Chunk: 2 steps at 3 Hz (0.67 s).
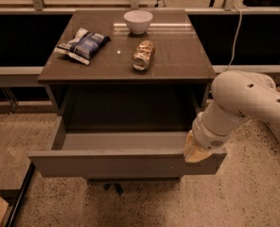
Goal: Close top drawer
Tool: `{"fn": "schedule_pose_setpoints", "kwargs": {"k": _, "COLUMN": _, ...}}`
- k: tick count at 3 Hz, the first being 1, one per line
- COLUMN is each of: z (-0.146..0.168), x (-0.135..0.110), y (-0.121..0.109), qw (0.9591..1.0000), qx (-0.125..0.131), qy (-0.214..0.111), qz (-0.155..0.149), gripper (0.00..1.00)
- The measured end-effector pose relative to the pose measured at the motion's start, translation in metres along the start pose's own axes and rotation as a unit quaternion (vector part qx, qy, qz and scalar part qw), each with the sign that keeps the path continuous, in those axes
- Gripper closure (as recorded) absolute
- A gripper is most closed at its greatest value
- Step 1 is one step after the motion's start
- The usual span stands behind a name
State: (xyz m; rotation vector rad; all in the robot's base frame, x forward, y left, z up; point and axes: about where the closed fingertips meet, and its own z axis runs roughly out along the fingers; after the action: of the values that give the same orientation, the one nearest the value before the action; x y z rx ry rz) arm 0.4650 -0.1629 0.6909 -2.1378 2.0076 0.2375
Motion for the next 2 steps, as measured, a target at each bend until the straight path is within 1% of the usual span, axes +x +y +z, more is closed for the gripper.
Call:
{"fn": "schedule_pose_setpoints", "kwargs": {"k": 1, "z": -0.006, "x": -0.0017, "y": 0.0, "qw": 1.0, "qx": 0.0, "qy": 0.0, "qz": 0.0, "gripper": 0.97}}
{"fn": "schedule_pose_setpoints", "kwargs": {"k": 2, "z": -0.0062, "x": -0.0021, "y": 0.0004, "qw": 1.0, "qx": 0.0, "qy": 0.001, "qz": -0.001, "gripper": 0.73}}
